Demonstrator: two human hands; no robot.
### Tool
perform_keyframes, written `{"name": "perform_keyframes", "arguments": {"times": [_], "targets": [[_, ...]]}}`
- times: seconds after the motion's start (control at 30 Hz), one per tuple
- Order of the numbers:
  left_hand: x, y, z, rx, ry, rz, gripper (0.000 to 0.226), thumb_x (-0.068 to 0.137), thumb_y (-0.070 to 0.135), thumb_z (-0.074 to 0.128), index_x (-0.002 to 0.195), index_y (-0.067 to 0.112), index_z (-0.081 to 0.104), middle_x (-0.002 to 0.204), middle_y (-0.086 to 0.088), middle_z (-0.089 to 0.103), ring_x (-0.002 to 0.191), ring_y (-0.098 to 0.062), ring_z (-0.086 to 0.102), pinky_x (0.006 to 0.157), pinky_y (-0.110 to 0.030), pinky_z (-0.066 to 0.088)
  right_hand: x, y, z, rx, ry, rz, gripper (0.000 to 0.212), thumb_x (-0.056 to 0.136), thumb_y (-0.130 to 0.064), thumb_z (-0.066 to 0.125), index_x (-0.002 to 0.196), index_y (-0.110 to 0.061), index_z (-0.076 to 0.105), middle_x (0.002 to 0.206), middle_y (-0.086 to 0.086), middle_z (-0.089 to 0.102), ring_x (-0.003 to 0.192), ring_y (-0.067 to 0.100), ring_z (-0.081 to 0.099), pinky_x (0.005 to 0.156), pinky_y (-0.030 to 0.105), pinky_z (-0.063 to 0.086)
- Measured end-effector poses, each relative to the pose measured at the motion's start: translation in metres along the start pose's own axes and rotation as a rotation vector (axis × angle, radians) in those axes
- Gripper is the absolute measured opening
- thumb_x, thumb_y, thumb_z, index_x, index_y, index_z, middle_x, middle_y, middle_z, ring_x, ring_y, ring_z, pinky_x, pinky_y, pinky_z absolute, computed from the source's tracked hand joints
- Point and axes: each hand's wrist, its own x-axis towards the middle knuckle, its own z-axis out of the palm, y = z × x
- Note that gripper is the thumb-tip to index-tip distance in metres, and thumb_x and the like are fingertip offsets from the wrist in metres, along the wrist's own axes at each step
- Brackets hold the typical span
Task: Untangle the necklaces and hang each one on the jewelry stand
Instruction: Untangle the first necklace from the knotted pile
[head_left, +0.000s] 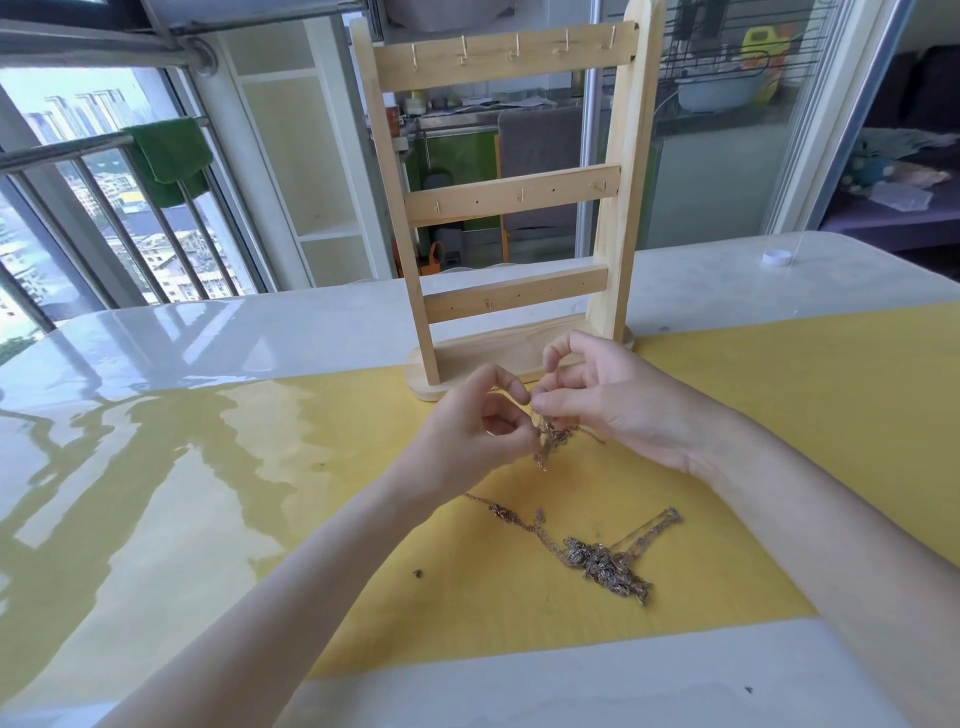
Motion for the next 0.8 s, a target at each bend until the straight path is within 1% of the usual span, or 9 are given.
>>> {"name": "perform_keyframes", "arguments": {"times": [0.13,0.23,0.27,0.33,0.4,0.47,0.6,0.73,0.8], "targets": [[0.0016,-0.0005,-0.0008,0.129,0.086,0.011,0.017,0.083,-0.002,0.059,0.081,0.014,0.055,0.068,0.002,0.061,0.053,-0.004,0.052,0.059,-0.016,0.046,-0.0008,-0.0025,0.0017,-0.142,0.027,-0.075,0.025,0.086,0.003,0.061,0.091,-0.014,0.044,0.078,0.000,0.059,0.076,0.022,0.058,0.078,0.034,0.048],[0.0016,-0.0013,-0.0020,0.229,0.131,0.024,0.017,0.081,0.001,0.061,0.073,0.016,0.059,0.063,0.007,0.062,0.055,-0.004,0.054,0.061,-0.020,0.047,-0.0010,-0.0039,0.0054,-0.232,0.049,-0.095,0.027,0.084,0.004,0.063,0.088,-0.014,0.044,0.076,0.000,0.058,0.067,0.020,0.059,0.072,0.030,0.048],[0.0014,-0.0008,-0.0030,0.185,0.127,0.003,0.017,0.082,0.001,0.061,0.072,0.015,0.060,0.062,0.007,0.062,0.055,-0.004,0.054,0.060,-0.019,0.048,-0.0011,-0.0043,0.0056,-0.240,0.058,-0.104,0.027,0.084,0.005,0.063,0.088,-0.014,0.044,0.076,0.001,0.058,0.066,0.020,0.060,0.071,0.031,0.048],[0.0000,0.0021,-0.0055,-0.046,0.085,-0.095,0.017,0.087,0.002,0.059,0.074,0.012,0.061,0.062,0.006,0.061,0.056,-0.003,0.053,0.060,-0.017,0.050,-0.0010,-0.0052,0.0042,-0.233,0.075,-0.119,0.027,0.082,0.005,0.065,0.090,-0.012,0.046,0.078,0.004,0.058,0.069,0.023,0.061,0.071,0.033,0.048],[-0.0011,0.0057,-0.0075,-0.310,0.032,-0.188,0.017,0.091,0.004,0.057,0.076,0.011,0.059,0.060,0.008,0.058,0.057,-0.005,0.050,0.061,-0.017,0.050,-0.0011,-0.0058,0.0024,-0.201,0.085,-0.122,0.027,0.081,0.003,0.068,0.094,-0.011,0.049,0.080,0.004,0.059,0.071,0.019,0.061,0.073,0.030,0.049],[-0.0004,0.0067,-0.0086,-0.437,0.024,-0.216,0.017,0.091,0.005,0.057,0.075,0.012,0.057,0.061,0.007,0.057,0.058,-0.007,0.049,0.061,-0.017,0.050,-0.0009,-0.0060,0.0012,-0.169,0.084,-0.116,0.028,0.080,0.001,0.070,0.096,-0.013,0.052,0.082,0.002,0.059,0.072,0.014,0.062,0.075,0.026,0.050],[0.0009,0.0053,-0.0071,-0.423,0.058,-0.221,0.016,0.090,0.006,0.059,0.076,0.013,0.057,0.063,0.006,0.059,0.057,-0.007,0.049,0.060,-0.017,0.050,-0.0010,-0.0068,0.0015,-0.194,0.083,-0.115,0.032,0.078,-0.001,0.073,0.101,-0.014,0.054,0.086,0.000,0.059,0.076,0.013,0.063,0.077,0.027,0.052],[0.0017,0.0023,-0.0054,-0.395,0.085,-0.218,0.014,0.090,0.005,0.059,0.078,0.012,0.056,0.057,0.007,0.056,0.058,-0.007,0.050,0.059,-0.016,0.050,-0.0022,-0.0084,0.0045,-0.281,0.057,-0.129,0.036,0.078,0.001,0.073,0.103,-0.016,0.053,0.091,0.002,0.057,0.073,0.012,0.062,0.068,0.022,0.049],[0.0016,0.0019,-0.0048,-0.365,0.087,-0.210,0.013,0.090,0.004,0.058,0.079,0.011,0.056,0.056,0.007,0.055,0.059,-0.008,0.051,0.059,-0.017,0.050,-0.0022,-0.0088,0.0068,-0.339,0.046,-0.140,0.035,0.078,0.002,0.071,0.101,-0.019,0.053,0.092,0.002,0.056,0.072,0.011,0.061,0.067,0.022,0.049]]}}
